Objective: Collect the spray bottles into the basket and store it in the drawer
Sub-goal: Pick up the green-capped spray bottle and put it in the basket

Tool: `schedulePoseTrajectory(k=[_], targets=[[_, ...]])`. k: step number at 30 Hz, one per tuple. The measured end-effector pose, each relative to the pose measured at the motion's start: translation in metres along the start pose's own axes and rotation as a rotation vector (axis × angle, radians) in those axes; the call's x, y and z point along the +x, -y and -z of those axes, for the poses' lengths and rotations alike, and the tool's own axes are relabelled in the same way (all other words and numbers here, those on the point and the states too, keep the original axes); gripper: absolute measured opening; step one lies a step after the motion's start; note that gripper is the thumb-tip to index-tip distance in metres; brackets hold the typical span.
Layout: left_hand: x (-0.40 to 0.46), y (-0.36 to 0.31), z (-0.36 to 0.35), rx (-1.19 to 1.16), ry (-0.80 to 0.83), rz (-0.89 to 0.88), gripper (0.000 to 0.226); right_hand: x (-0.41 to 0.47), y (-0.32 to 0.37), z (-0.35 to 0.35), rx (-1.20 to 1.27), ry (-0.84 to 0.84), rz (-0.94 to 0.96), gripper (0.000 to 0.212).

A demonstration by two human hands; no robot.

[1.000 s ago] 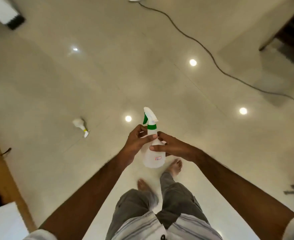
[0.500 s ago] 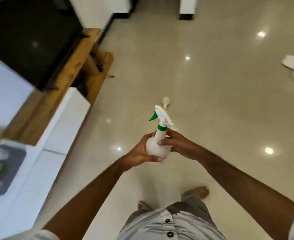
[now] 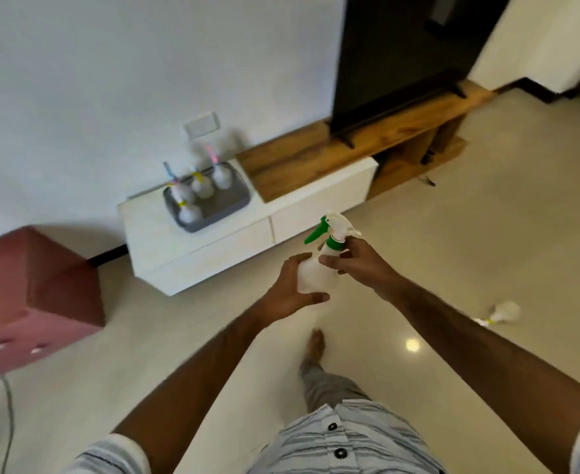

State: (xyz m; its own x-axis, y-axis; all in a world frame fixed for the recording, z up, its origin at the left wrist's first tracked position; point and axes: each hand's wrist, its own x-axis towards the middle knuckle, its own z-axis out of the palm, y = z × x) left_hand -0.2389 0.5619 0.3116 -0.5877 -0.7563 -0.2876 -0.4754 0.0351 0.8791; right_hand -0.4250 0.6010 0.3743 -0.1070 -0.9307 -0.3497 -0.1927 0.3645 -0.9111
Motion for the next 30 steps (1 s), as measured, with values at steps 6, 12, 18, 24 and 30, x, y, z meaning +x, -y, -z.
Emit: schedulePoseTrajectory(k=[6, 12, 18, 24, 30], targets=[[0.045, 0.050, 0.120, -0.059, -0.245, 0.124, 0.098, 0.144, 0.062, -0.069, -0.054, 0.288, 0.017, 0.033], [0.092, 0.078, 0.200, 0.084, -0.625, 0.188, 0.106, 0.260, 0.101, -0.146, -0.139, 0.294, 0.047, 0.046], [0.132, 0.105, 0.262, -0.259, -0.561, 0.295, 0.093, 0.347, 0.126, -0.188, -0.202, 0.398, 0.085, 0.045], [0.180, 0.169, 0.353, -0.363, -0.142, 0.310, 0.085, 0.446, 0.128, -0.207, -0.219, 0.562, -0.101, 0.030], [0.228, 0.235, 0.440, -0.007, -0.422, 0.327, 0.050, 0.526, 0.097, -0.246, -0.265, 0.144, -0.128, 0.032]])
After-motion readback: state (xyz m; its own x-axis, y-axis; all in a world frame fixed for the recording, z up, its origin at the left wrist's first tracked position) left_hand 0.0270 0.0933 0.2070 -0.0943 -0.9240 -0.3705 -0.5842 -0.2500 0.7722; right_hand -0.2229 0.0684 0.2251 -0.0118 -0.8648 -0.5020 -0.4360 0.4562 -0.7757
